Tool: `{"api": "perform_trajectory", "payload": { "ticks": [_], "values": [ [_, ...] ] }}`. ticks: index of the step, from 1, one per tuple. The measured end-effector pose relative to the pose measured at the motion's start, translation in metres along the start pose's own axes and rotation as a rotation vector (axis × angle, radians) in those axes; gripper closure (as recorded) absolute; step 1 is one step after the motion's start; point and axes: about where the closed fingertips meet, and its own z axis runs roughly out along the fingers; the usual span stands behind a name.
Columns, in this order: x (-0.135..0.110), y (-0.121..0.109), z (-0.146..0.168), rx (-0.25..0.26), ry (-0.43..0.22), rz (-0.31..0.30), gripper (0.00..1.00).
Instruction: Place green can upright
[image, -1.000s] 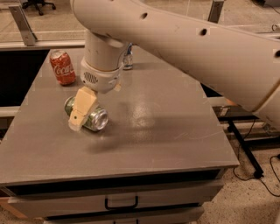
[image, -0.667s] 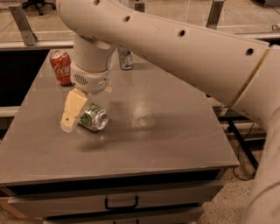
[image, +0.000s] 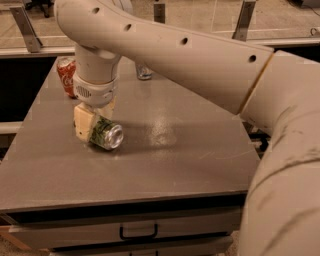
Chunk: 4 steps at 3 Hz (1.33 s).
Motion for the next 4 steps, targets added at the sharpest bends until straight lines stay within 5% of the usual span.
{"api": "perform_trajectory", "payload": {
  "ticks": [1,2,3,4],
  "values": [
    [-0.007,-0.002,0.002,0.003,0.016,-0.013,0.64],
    [-0.015,-0.009,-0.029,-0.014,-0.106,-0.055,0.88],
    [-0.018,-0.011,-0.035,-0.116,-0.298,-0.123,1.0],
    [-0.027,-0.015,-0.048,-0.235,-0.573,-0.148,1.0]
  ]
}}
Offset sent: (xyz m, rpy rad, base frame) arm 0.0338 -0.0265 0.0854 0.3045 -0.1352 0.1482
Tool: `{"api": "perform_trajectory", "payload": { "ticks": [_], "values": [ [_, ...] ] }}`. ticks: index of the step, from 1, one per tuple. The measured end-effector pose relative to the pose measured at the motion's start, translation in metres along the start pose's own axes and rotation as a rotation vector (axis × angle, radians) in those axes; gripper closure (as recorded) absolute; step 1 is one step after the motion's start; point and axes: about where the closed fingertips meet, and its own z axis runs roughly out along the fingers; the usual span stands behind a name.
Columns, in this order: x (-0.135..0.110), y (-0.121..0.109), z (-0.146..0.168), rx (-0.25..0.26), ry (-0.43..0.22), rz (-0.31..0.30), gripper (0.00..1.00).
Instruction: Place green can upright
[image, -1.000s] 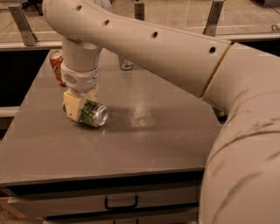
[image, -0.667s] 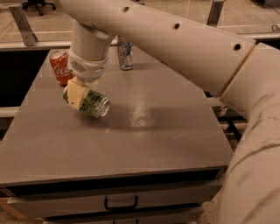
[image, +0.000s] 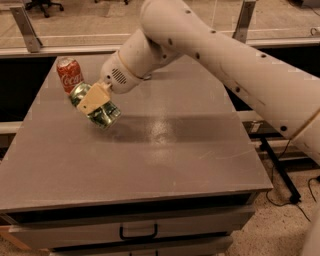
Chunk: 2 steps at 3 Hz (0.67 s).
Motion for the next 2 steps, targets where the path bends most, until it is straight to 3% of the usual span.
{"api": "perform_trajectory", "payload": {
  "ticks": [1,2],
  "values": [
    [0.008,-0.014,-0.047,-0.029,-0.207,-0.035,1.0],
    [0.03,-0.027,-0.096,-0.001,-0.337,-0.122,1.0]
  ]
}}
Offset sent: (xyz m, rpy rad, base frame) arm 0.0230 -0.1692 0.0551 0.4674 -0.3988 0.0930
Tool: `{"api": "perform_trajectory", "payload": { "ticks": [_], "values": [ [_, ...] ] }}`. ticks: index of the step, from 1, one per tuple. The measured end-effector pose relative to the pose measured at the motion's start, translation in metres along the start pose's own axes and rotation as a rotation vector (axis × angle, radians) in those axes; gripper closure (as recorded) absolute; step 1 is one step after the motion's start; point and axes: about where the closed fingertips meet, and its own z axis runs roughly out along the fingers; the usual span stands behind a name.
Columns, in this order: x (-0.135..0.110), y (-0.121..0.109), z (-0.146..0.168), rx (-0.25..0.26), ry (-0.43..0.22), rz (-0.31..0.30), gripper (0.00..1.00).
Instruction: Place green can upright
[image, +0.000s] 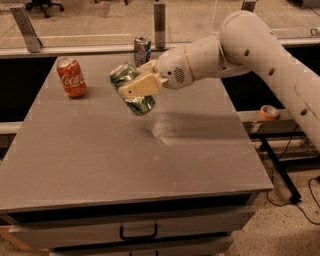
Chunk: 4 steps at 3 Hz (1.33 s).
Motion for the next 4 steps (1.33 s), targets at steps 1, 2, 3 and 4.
{"api": "perform_trajectory", "payload": {
  "ticks": [1,2,3,4],
  "values": [
    [0.014,-0.006,-0.032,0.019,-0.091,-0.111,1.0],
    [0.026,-0.01,-0.05,0.035,-0.178,-0.164,1.0],
    [0.045,-0.011,-0.07,0.078,-0.309,-0.14,0.75],
    [0.059,-0.009,-0.081,0.102,-0.369,-0.112,0.52]
  ]
}}
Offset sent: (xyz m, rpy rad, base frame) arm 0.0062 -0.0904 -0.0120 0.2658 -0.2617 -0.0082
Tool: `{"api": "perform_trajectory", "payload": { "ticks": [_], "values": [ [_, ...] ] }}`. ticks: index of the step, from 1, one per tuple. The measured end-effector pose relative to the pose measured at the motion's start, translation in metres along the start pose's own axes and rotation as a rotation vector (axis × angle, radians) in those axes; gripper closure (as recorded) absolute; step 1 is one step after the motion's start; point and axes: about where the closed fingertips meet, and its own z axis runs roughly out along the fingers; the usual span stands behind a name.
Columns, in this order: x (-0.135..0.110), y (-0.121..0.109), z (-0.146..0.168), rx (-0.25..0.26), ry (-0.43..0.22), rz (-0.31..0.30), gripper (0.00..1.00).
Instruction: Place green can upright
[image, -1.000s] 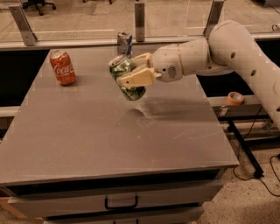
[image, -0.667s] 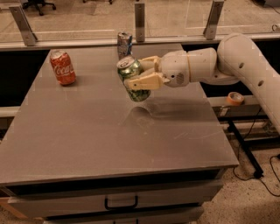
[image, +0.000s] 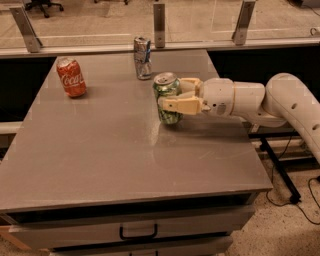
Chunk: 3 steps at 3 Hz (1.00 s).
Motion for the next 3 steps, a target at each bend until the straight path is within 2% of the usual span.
{"api": "perform_trajectory", "payload": {
  "ticks": [1,2,3],
  "values": [
    [0.0065,0.0003,-0.0113,0.014,-0.026,0.019,0.3],
    [0.0081,-0.0008,-0.0173,0.025,-0.036,0.012,0.06],
    [0.0088,-0.0001,-0.0203,0.04,-0.04,-0.004,0.0]
  ]
}}
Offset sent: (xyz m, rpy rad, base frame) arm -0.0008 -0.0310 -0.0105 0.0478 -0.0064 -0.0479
